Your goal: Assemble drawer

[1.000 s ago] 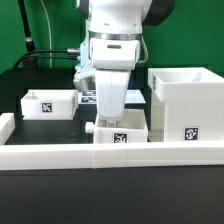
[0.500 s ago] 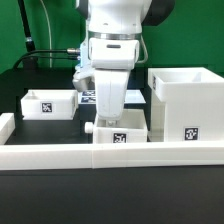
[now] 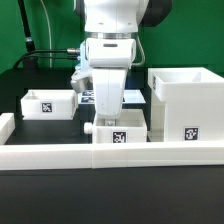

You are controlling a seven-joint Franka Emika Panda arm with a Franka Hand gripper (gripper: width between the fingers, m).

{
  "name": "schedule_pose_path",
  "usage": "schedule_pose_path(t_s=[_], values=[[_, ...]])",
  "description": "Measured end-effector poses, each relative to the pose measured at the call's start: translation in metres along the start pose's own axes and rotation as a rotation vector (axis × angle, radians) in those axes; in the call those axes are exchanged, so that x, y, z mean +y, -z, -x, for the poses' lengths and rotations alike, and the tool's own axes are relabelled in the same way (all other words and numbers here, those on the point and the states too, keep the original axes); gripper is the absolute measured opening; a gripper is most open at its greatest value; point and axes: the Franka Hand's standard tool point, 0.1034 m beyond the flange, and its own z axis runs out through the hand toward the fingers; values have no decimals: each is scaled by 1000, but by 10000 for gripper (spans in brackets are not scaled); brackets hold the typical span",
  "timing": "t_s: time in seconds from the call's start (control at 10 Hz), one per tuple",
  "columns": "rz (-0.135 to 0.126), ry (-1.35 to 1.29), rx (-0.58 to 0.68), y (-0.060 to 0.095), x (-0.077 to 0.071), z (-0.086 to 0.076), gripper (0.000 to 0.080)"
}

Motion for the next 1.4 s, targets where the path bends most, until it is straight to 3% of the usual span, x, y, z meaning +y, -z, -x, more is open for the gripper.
schedule_pose_path(t_s=[0.2, 0.3, 1.0, 1.1, 1.4], values=[[15, 2, 8, 0, 2, -6, 42], [41, 0, 14, 0, 4, -6, 42], [31, 3, 15, -3, 5, -11, 42], [22, -11, 8, -3, 6, -11, 42], [-39, -31, -24, 0, 8, -12, 42]])
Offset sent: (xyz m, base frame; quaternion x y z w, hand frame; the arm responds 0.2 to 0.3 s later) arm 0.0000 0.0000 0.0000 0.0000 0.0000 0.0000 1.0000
